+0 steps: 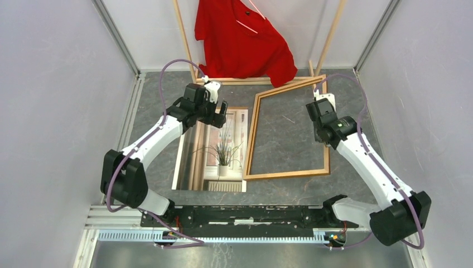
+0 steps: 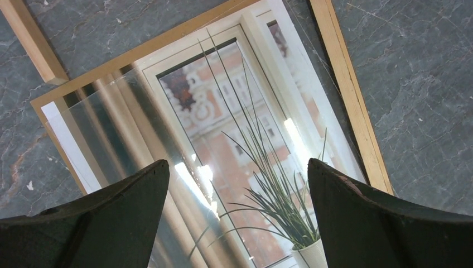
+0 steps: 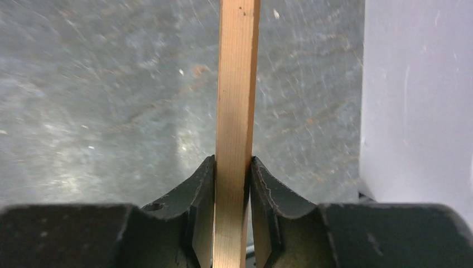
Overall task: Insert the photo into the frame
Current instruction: Turn over the photo frame at the center of the board.
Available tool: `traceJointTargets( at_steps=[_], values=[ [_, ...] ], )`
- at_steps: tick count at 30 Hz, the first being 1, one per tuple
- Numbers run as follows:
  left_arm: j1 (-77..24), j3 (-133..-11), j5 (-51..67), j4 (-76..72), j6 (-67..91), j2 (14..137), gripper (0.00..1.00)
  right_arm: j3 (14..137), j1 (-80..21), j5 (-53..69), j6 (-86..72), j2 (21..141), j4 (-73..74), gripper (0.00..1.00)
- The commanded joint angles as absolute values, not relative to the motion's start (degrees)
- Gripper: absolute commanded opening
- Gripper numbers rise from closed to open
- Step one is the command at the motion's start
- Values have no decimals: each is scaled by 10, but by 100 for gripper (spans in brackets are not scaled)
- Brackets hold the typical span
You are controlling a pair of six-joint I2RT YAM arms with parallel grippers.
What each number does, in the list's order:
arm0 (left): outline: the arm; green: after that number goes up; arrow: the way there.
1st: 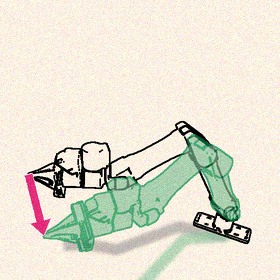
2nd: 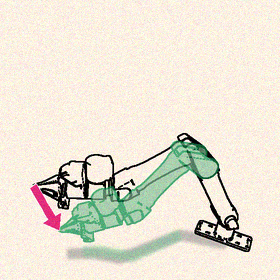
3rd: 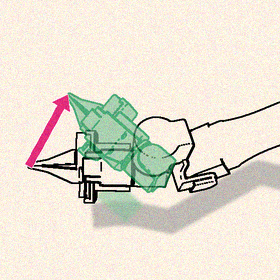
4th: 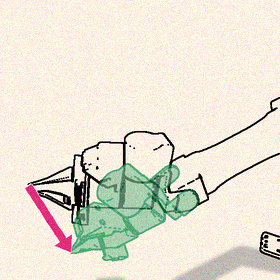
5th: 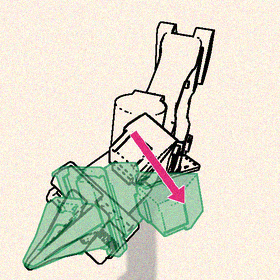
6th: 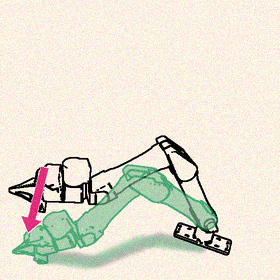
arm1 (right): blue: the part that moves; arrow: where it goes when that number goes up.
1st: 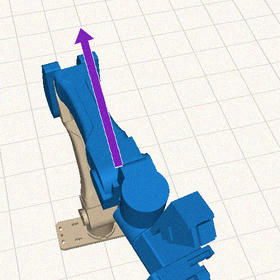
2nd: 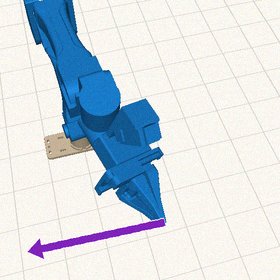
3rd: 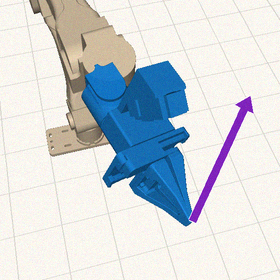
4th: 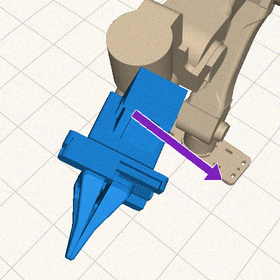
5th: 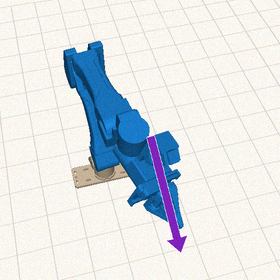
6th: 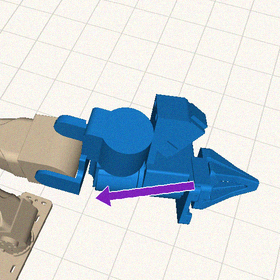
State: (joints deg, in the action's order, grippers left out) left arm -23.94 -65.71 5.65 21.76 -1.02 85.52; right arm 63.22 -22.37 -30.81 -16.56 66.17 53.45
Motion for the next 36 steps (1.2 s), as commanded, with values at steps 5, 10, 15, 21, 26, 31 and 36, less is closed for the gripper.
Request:
traceJointTargets(
  at_steps=[5, 10, 15, 21, 26, 31, 36],
  values=[
    [-236, -644, 67, 198, -39, 818, 100, 606, -224, -382, -132, 693, 547, 7],
    [-235, -635, 64, 194, -42, 811, 100, 555, -224, -368, -116, 714, 499, 4],
    [-234, -632, 61, 193, -44, 806, 100, 518, -224, -333, -113, 755, 459, 3],
    [-229, -626, 59, 192, -45, 807, 100, 504, -224, -325, -113, 789, 428, 2],
    [-224, -620, 54, 192, -49, 809, 100, 511, -223, -303, -116, 830, 397, 3],
    [-211, -613, 53, 198, -58, 808, 100, 529, -224, -325, -113, 880, 380, 5],
    [-186, -611, 63, 208, -66, 808, 100, 536, -222, -349, -110, 915, 362, 20]
  ],
)
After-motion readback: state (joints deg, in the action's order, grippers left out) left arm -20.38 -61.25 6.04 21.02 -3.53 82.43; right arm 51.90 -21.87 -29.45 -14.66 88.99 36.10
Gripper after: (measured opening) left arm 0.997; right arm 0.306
